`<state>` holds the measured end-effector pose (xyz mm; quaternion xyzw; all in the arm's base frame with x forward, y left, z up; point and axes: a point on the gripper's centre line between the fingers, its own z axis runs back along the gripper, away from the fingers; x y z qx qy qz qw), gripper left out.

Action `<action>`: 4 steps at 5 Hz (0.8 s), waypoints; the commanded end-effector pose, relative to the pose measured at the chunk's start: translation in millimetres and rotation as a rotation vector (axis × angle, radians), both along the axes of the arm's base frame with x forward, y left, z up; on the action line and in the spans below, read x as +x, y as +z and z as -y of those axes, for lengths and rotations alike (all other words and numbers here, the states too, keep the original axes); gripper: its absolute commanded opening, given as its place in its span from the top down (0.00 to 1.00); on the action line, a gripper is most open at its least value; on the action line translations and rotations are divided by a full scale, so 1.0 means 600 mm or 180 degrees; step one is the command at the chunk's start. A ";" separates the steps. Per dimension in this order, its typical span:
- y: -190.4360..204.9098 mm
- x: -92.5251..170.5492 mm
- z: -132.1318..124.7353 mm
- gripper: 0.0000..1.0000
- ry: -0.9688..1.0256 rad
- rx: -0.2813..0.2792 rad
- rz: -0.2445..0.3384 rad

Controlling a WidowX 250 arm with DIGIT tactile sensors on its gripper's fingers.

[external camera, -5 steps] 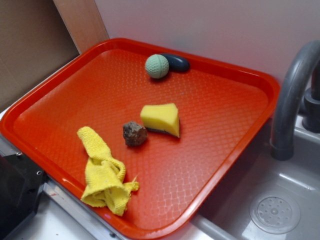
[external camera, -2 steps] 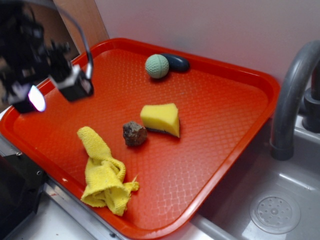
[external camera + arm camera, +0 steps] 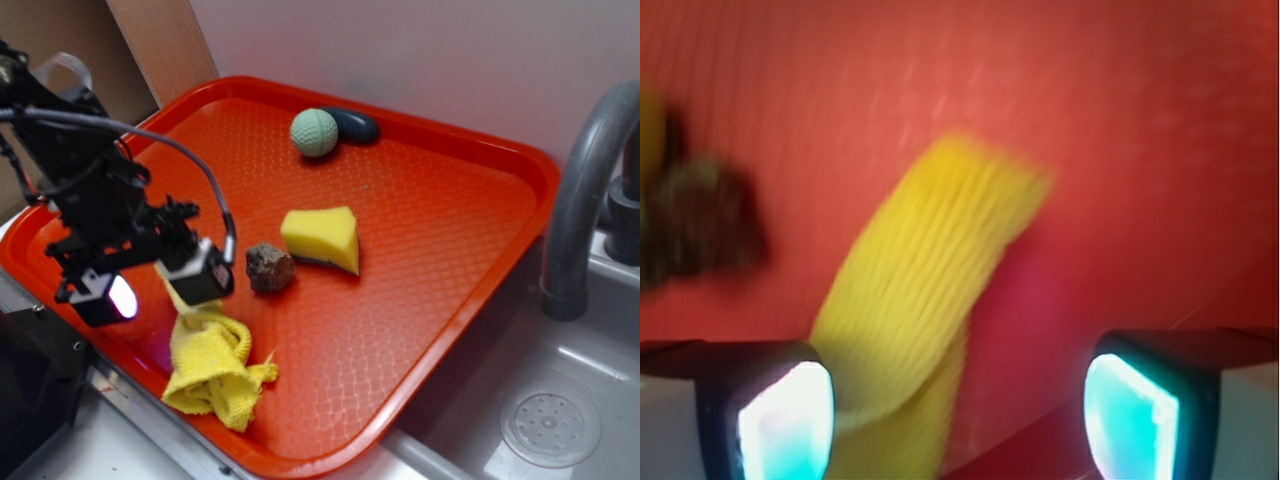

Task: Grab the yellow cloth.

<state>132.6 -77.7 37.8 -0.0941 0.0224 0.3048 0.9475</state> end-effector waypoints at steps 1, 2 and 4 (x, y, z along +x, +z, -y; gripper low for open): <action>-0.007 0.013 0.048 0.00 -0.0349 0.0066 0.0017; 0.007 0.015 0.031 0.00 -0.0519 -0.0176 0.0175; 0.007 0.015 0.031 0.00 -0.0519 -0.0176 0.0175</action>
